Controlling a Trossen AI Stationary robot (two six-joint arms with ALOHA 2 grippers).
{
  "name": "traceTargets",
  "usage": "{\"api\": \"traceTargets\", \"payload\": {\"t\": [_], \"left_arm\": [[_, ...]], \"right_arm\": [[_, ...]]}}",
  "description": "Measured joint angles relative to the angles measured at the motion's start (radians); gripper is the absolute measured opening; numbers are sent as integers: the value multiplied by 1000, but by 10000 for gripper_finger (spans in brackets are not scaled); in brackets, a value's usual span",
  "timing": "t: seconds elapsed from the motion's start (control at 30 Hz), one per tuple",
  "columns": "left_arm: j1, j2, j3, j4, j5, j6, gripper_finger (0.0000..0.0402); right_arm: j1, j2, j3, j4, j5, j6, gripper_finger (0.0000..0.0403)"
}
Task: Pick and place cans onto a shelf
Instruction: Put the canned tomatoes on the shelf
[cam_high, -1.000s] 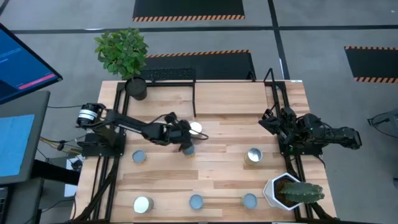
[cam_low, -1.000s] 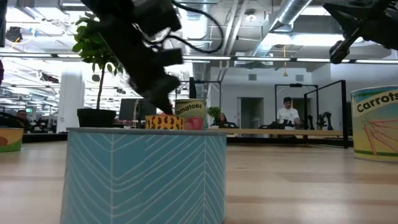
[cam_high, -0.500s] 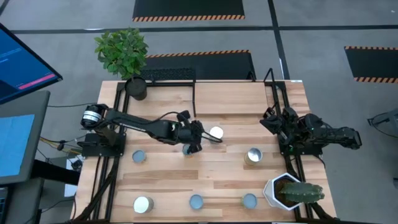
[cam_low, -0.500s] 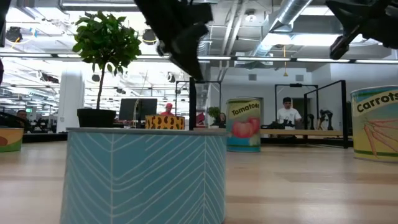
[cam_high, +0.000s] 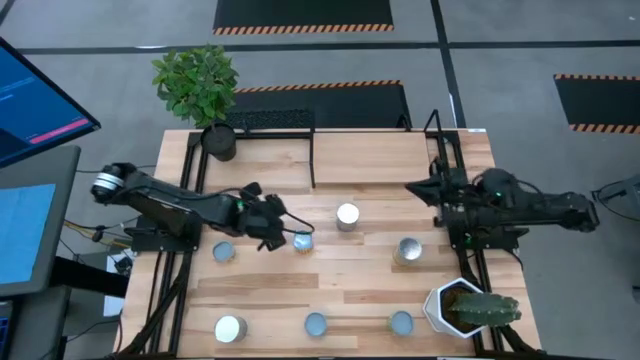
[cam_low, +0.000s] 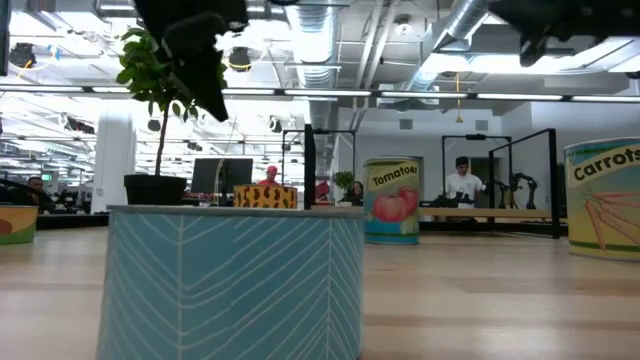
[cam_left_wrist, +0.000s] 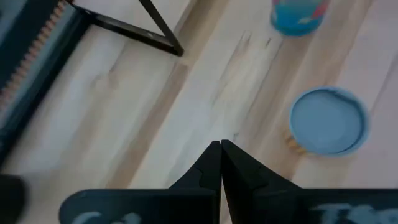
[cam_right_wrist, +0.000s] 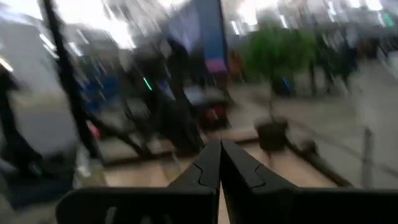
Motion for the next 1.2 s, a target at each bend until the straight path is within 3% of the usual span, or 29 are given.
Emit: {"api": "traceTargets", "payload": {"t": [0.23,0.57,0.87,1.2], "left_arm": [[35,-142,-249,315,22,-23,0],[110,-134,-385,837,101,168,0],[220,-134,-389,856,332,251,0],[211,-139,-391,766,360,288,0]], "right_arm": [[-12,321,263,-249,-1,-84,33],[29,641,438,-324,-79,-105,33],[79,862,573,-400,-77,-167,33],[84,1075,683,-588,-75,-162,40]]}}
